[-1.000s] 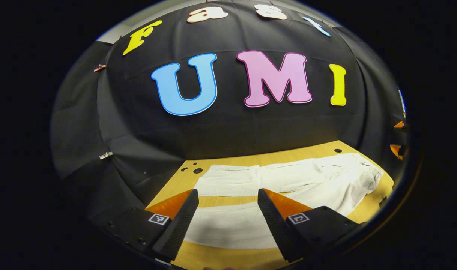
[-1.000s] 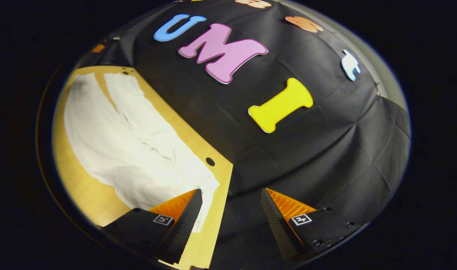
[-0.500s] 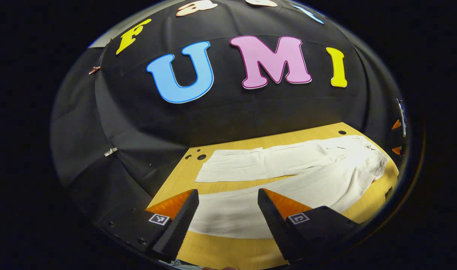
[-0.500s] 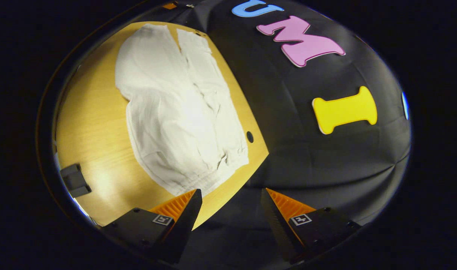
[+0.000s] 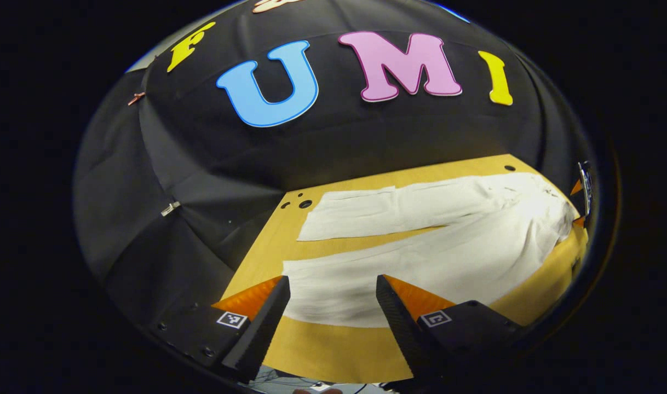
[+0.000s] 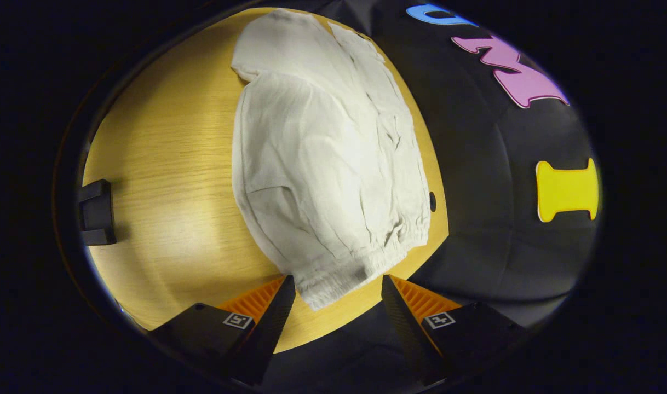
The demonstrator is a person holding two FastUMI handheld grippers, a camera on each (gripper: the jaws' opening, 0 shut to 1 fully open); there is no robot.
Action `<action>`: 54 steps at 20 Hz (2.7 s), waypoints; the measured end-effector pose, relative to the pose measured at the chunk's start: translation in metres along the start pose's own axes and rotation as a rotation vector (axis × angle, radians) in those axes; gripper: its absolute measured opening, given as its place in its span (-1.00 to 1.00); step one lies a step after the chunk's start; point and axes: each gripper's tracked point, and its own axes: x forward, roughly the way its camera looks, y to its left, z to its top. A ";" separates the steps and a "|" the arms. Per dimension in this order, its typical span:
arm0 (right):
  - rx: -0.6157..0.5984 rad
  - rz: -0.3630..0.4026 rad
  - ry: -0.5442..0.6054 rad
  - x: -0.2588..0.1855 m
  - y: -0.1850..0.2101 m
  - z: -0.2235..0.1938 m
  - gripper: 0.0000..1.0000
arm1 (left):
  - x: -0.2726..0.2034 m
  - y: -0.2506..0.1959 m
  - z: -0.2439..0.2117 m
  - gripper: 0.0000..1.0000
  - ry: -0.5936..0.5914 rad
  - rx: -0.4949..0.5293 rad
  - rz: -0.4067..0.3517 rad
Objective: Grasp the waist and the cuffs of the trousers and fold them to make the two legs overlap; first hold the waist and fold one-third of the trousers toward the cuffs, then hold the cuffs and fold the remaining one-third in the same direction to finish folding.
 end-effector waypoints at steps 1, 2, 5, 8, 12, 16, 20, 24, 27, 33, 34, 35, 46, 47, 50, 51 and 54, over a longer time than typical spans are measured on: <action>-0.023 -0.001 0.003 0.002 0.000 0.002 0.94 | 0.003 0.003 -0.005 0.97 0.014 0.013 0.006; -0.040 -0.010 -0.003 0.004 -0.002 0.005 0.91 | 0.003 0.006 -0.010 0.96 0.020 0.018 0.015; -0.050 -0.008 0.019 0.013 -0.002 0.004 0.87 | 0.008 0.018 -0.031 0.97 0.054 -0.003 0.033; -0.073 0.001 0.055 0.026 0.001 0.000 0.24 | 0.016 0.039 -0.055 0.96 0.092 -0.027 0.059; -0.057 -0.023 0.107 0.031 -0.003 -0.001 -0.48 | 0.036 0.074 -0.089 0.96 0.121 0.159 0.022; 0.054 0.023 0.135 0.040 -0.004 -0.003 -0.80 | 0.057 0.100 -0.110 0.96 0.151 0.392 -0.029; 0.039 0.052 0.128 0.035 -0.004 -0.001 -0.85 | 0.094 0.119 -0.140 0.96 0.227 0.667 -0.122; -0.005 0.037 0.137 0.035 -0.004 -0.001 -0.85 | 0.118 0.120 -0.163 0.95 0.259 0.976 -0.223; 0.002 0.039 0.137 0.036 -0.004 -0.002 -0.85 | 0.140 0.110 -0.159 0.94 0.229 1.130 -0.252; -0.027 0.025 0.128 0.035 -0.004 -0.002 -0.86 | 0.168 0.091 -0.149 0.31 0.196 1.212 -0.257; -0.016 0.030 0.128 0.036 -0.004 -0.002 -0.86 | 0.170 0.092 -0.153 0.07 0.218 1.193 -0.250; -0.005 0.032 0.129 0.036 -0.004 -0.002 -0.86 | 0.170 0.094 -0.156 -0.06 0.236 1.175 -0.237; 0.045 -0.072 0.127 0.022 -0.033 0.000 -0.87 | 0.171 0.098 -0.120 -0.88 0.177 0.937 -0.106; 0.060 -0.098 0.119 0.018 -0.043 0.000 -0.86 | 0.169 0.098 -0.114 -0.87 0.159 0.916 -0.095; 0.072 -0.151 0.094 0.011 -0.069 0.007 -0.85 | 0.152 0.092 -0.084 -0.87 0.106 0.901 -0.048; 0.061 -0.168 0.095 0.011 -0.082 0.009 -0.86 | 0.147 0.088 -0.074 -0.87 0.092 0.897 -0.036; 0.092 -0.240 0.080 0.017 -0.137 0.023 -0.87 | 0.148 0.092 -0.032 -0.87 0.037 0.834 0.000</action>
